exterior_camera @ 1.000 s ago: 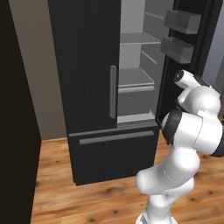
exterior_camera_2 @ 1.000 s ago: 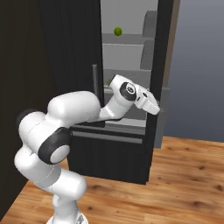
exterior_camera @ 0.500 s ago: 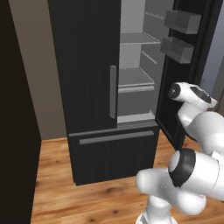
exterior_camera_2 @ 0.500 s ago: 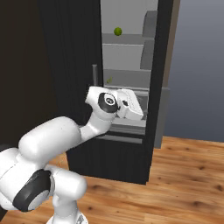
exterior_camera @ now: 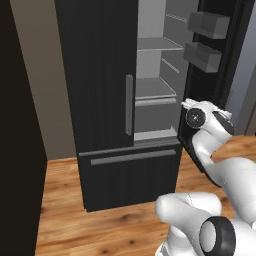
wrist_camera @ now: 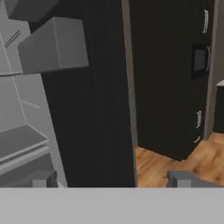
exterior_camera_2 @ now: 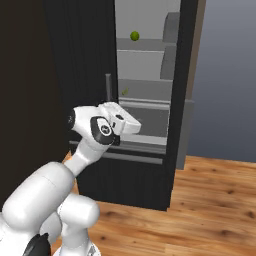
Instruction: Take the lemon wedge from the fridge and place it on the plate with fish on the dining counter.
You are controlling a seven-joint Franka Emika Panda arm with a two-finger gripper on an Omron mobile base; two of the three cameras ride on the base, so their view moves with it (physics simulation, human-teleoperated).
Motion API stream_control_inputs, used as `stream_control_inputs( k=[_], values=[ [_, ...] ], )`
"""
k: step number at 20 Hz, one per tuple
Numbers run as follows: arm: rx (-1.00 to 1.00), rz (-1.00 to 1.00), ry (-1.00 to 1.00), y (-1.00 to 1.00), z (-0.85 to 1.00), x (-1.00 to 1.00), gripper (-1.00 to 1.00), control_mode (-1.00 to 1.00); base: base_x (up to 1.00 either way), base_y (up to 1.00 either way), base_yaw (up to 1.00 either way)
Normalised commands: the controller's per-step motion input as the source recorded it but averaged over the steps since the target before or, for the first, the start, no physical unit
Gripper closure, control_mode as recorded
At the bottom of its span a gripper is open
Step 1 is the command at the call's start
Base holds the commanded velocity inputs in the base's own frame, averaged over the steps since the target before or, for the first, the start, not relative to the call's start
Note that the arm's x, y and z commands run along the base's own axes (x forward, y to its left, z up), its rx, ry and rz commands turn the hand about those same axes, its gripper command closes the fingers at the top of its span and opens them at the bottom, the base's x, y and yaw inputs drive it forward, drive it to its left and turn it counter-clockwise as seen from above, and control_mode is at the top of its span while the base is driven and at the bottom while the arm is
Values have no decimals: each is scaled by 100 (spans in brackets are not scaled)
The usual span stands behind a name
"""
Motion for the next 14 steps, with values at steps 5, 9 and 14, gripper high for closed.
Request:
stream_control_inputs(
  k=[5, 9, 14],
  values=[
    [24, 42, 31, 98, 47, 36, -100, -100, 0, 0, 0],
    [39, 44, 22, 73, 0, 62, -100, -100, 0, 0, 0],
    [15, 19, -6, 43, -4, 21, -100, -100, 0, 0, 0]
  ],
)
